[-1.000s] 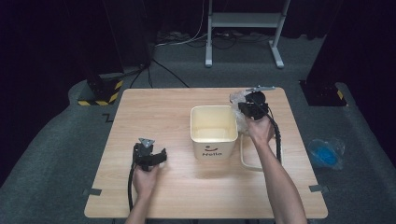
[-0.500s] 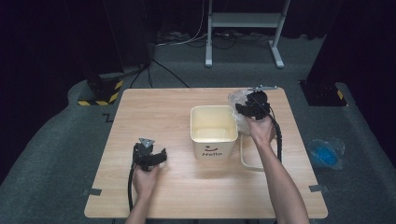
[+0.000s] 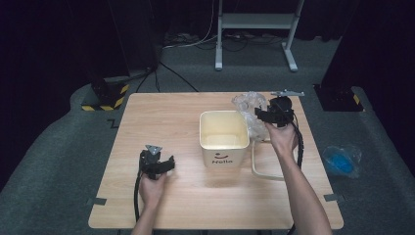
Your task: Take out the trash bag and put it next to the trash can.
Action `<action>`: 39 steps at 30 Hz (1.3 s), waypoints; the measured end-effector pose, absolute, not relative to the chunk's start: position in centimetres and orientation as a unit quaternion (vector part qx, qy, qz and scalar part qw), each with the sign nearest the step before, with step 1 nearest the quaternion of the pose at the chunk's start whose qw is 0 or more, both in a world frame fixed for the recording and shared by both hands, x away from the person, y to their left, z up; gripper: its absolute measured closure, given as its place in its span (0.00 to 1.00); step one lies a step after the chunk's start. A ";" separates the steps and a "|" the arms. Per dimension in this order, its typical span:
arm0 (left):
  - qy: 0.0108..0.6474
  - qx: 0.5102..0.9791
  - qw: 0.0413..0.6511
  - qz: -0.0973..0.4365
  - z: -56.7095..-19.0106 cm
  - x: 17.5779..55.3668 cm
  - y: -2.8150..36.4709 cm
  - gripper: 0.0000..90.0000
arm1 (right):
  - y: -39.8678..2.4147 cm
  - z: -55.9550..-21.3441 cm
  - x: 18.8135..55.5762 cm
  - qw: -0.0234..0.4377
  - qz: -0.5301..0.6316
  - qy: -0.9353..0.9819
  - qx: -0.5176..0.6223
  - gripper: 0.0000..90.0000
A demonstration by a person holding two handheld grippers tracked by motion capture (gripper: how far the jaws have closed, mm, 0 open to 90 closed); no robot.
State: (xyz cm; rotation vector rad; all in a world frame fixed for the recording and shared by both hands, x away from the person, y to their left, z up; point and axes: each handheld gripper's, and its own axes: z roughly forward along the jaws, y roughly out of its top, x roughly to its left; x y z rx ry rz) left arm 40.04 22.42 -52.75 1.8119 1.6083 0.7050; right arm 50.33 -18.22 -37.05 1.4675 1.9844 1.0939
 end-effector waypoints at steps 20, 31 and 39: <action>0.607 0.684 0.304 0.266 -52.8 40.0 22.4 0.24 | -21.8 -36.5 47.5 0.228 0.440 0.691 0.527 0.47; 0.607 0.684 0.304 0.266 -52.7 40.0 22.4 0.24 | -23.2 -37.1 46.3 0.233 0.432 0.692 0.529 0.47; 0.607 0.684 0.304 0.266 -52.7 40.0 22.4 0.24 | -24.0 -37.9 45.2 0.231 0.432 0.691 0.531 0.49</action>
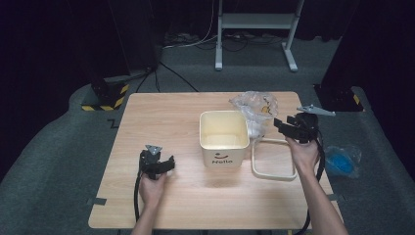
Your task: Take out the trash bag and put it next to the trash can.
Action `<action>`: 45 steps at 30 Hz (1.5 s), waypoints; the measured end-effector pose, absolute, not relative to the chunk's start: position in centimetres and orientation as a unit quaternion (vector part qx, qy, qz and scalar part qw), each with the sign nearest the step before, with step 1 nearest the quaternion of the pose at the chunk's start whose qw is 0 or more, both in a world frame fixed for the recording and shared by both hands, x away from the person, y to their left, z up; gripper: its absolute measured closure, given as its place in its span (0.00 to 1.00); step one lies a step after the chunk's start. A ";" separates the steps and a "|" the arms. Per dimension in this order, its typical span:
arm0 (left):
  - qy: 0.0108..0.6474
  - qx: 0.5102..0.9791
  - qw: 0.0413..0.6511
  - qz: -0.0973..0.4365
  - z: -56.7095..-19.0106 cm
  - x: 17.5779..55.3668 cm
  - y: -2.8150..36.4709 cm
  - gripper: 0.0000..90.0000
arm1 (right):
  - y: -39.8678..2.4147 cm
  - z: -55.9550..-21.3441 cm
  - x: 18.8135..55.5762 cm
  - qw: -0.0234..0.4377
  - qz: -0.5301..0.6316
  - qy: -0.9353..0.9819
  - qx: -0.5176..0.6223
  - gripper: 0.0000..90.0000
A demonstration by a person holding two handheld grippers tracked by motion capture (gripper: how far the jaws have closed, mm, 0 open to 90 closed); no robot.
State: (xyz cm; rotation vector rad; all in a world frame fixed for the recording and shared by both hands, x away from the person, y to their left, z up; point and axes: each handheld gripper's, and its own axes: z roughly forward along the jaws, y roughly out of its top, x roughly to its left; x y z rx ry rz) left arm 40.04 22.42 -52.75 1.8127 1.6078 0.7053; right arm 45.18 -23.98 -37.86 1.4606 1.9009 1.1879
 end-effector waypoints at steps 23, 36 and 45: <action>0.607 0.684 0.304 0.266 -52.7 40.0 22.4 0.25 | -25.7 -40.7 42.7 0.254 0.413 0.684 0.544 0.62; 0.606 0.685 0.304 0.267 -52.7 40.0 22.4 0.25 | -26.3 -43.2 41.8 0.238 0.408 0.680 0.560 0.63; 0.606 0.685 0.304 0.267 -52.7 40.0 22.4 0.25 | -26.5 -44.9 41.6 0.220 0.395 0.686 0.570 0.62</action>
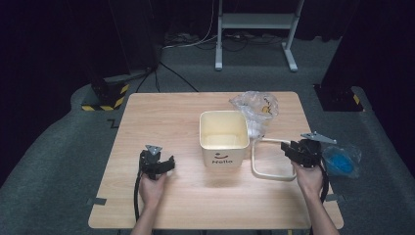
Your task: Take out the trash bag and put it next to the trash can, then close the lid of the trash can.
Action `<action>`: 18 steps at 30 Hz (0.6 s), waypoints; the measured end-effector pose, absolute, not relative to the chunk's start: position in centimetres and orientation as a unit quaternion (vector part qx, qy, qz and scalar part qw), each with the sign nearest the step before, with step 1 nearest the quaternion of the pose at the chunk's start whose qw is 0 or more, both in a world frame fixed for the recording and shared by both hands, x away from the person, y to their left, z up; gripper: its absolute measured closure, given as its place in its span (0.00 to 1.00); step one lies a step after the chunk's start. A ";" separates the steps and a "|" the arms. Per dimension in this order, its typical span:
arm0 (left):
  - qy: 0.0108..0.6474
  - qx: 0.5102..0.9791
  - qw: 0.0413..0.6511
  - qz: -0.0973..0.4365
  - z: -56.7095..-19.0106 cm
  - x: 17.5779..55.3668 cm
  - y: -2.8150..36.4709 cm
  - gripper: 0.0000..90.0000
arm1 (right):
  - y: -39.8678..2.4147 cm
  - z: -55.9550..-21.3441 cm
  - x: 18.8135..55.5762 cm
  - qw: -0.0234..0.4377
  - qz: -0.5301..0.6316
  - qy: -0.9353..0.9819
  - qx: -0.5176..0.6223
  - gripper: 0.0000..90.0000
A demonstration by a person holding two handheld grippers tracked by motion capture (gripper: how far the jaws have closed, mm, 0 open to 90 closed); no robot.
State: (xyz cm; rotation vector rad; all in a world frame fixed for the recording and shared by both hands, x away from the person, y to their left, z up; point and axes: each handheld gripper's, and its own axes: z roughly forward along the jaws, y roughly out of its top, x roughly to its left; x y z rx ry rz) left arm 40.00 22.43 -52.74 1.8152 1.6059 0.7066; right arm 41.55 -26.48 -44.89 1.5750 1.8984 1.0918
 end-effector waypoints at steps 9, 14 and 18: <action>0.606 0.685 0.304 0.267 -52.7 40.0 22.4 0.25 | -26.8 -46.3 41.4 0.217 0.376 0.688 0.581 0.62; 0.606 0.685 0.303 0.267 -52.7 40.0 22.4 0.25 | -26.7 -47.0 41.3 0.219 0.362 0.689 0.589 0.61; 0.606 0.685 0.304 0.267 -52.7 40.0 22.4 0.25 | -27.0 -47.6 41.4 0.221 0.355 0.683 0.598 0.61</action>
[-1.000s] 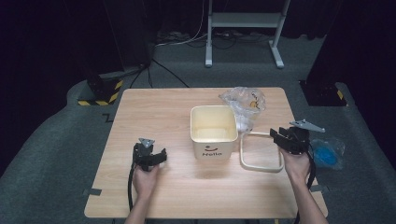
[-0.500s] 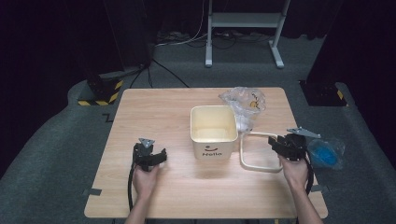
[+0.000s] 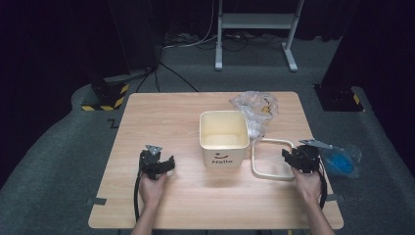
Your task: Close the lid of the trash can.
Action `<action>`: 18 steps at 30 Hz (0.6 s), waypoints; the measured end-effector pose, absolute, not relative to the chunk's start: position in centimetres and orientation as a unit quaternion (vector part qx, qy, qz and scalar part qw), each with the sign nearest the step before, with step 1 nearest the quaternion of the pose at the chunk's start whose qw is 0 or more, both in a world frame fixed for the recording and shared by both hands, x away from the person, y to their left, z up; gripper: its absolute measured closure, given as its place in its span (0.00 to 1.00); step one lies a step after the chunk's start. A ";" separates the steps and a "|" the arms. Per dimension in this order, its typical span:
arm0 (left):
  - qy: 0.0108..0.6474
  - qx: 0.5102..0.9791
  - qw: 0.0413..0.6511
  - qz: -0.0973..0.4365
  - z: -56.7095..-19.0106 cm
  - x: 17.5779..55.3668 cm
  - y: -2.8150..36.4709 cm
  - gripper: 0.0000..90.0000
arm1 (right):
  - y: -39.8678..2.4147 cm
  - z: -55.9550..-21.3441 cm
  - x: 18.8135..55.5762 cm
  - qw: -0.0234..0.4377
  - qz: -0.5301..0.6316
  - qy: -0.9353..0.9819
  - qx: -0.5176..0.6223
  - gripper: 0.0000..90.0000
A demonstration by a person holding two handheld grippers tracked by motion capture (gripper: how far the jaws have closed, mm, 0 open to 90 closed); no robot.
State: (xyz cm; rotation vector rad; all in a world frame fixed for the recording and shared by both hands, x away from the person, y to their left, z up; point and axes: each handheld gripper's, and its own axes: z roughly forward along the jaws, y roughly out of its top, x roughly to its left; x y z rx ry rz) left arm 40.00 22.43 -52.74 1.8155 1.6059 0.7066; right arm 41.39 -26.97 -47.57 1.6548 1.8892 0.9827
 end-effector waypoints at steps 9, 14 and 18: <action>0.606 0.685 0.304 0.267 -52.7 40.0 22.4 0.25 | -27.6 -49.0 41.9 0.219 0.325 0.674 0.626 0.61; 0.606 0.685 0.304 0.267 -52.7 40.0 22.4 0.25 | -27.8 -49.5 42.1 0.224 0.312 0.669 0.636 0.62; 0.606 0.685 0.304 0.267 -52.7 40.0 22.4 0.25 | -28.0 -49.7 42.3 0.232 0.303 0.666 0.641 0.64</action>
